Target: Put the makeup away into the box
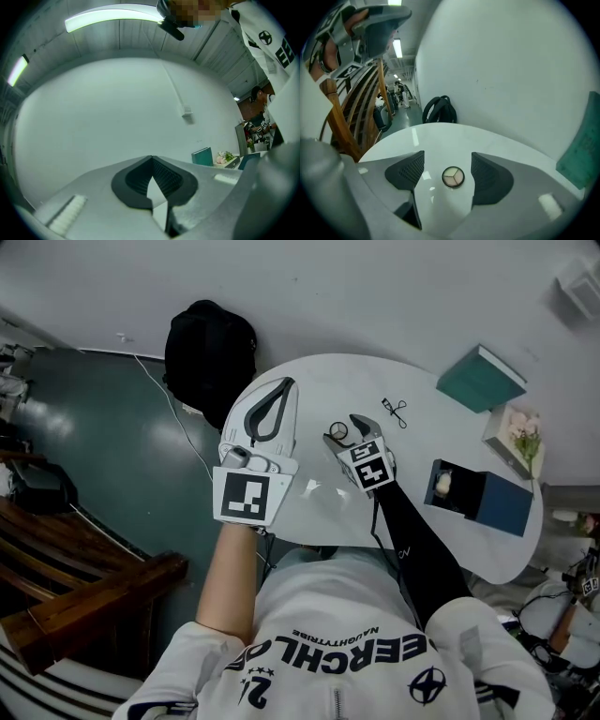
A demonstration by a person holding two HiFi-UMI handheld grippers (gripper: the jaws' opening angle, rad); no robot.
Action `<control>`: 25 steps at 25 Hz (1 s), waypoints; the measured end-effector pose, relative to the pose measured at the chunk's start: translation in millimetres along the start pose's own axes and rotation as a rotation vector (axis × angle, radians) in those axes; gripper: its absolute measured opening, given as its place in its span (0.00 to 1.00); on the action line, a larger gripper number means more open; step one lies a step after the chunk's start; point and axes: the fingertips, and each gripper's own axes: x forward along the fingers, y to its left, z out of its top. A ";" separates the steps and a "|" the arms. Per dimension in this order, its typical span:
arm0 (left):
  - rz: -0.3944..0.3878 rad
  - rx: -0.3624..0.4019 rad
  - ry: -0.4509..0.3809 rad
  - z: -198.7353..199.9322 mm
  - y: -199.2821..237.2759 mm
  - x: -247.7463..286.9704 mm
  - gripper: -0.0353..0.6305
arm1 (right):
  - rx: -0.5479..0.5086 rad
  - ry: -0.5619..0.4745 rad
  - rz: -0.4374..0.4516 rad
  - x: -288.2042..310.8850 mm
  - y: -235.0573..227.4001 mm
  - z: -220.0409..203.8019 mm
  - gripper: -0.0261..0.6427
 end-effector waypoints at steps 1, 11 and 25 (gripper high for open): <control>0.001 -0.003 0.001 -1.3 1.9 -0.3 0.06 | 0.001 0.032 0.003 7.6 1.1 -9.2 0.56; 0.007 -0.019 0.031 -19.7 23.4 -9.5 0.06 | 0.016 0.209 -0.046 46.7 -5.2 -60.3 0.56; -0.010 -0.019 0.019 -22.0 41.2 -26.5 0.06 | 0.021 0.221 -0.034 51.8 4.9 -61.5 0.40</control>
